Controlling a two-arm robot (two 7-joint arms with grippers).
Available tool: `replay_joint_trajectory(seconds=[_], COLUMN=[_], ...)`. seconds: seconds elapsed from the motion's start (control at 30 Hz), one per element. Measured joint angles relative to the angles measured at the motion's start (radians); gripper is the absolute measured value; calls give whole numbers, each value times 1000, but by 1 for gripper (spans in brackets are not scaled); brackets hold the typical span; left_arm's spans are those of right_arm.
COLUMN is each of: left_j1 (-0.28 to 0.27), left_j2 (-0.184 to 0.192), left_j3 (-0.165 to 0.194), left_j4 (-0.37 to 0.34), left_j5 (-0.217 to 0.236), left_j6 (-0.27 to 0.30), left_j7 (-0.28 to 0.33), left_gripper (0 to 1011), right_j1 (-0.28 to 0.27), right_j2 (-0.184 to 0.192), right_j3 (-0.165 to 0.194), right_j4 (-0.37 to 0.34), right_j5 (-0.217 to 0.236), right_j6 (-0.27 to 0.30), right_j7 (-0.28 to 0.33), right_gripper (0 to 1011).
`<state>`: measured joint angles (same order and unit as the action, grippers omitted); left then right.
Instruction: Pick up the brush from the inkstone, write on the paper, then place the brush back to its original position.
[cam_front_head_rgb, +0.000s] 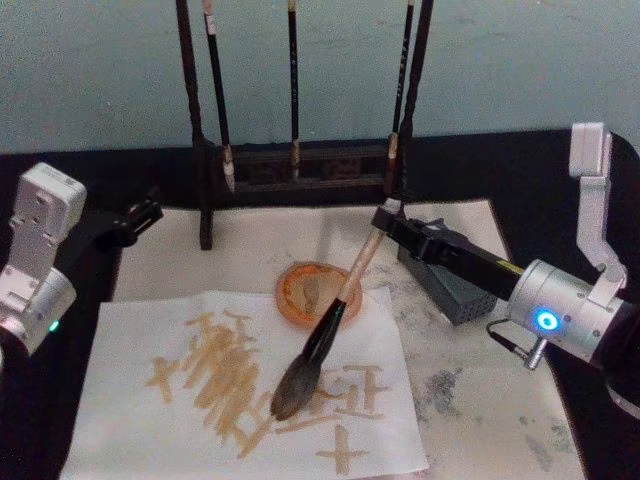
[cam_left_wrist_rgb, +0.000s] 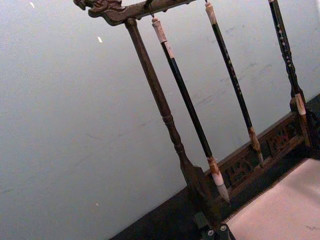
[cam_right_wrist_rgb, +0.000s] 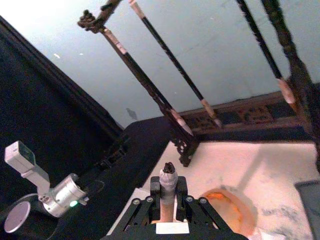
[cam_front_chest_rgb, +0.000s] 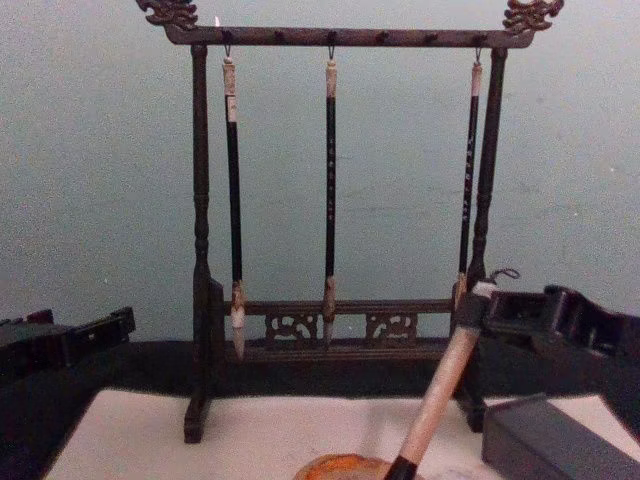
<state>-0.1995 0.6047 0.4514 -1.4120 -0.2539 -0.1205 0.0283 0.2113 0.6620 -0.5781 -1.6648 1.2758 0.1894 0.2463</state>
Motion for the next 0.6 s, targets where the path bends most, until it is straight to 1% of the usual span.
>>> replay_joint_trajectory(seconds=[0.17,0.47,0.5,0.6], left_j1=[0,0,0,0], left_j2=[0,0,0,0], left_j3=[0,0,0,0], left_j4=[0,0,0,0], left_j5=[0,0,0,0], left_j6=[0,0,0,0], left_j7=[0,0,0,0], left_gripper=[1000,1002,1002,1002], right_j1=[-12,-54,-54,-70], right_j2=[9,45,45,61], right_j3=[13,60,60,78], right_j4=[3,-8,-8,-15], right_j5=[7,19,19,23], right_j6=[-1,-25,-25,-31], right_j7=[1,-2,-2,-3], right_gripper=[199,199,199,199])
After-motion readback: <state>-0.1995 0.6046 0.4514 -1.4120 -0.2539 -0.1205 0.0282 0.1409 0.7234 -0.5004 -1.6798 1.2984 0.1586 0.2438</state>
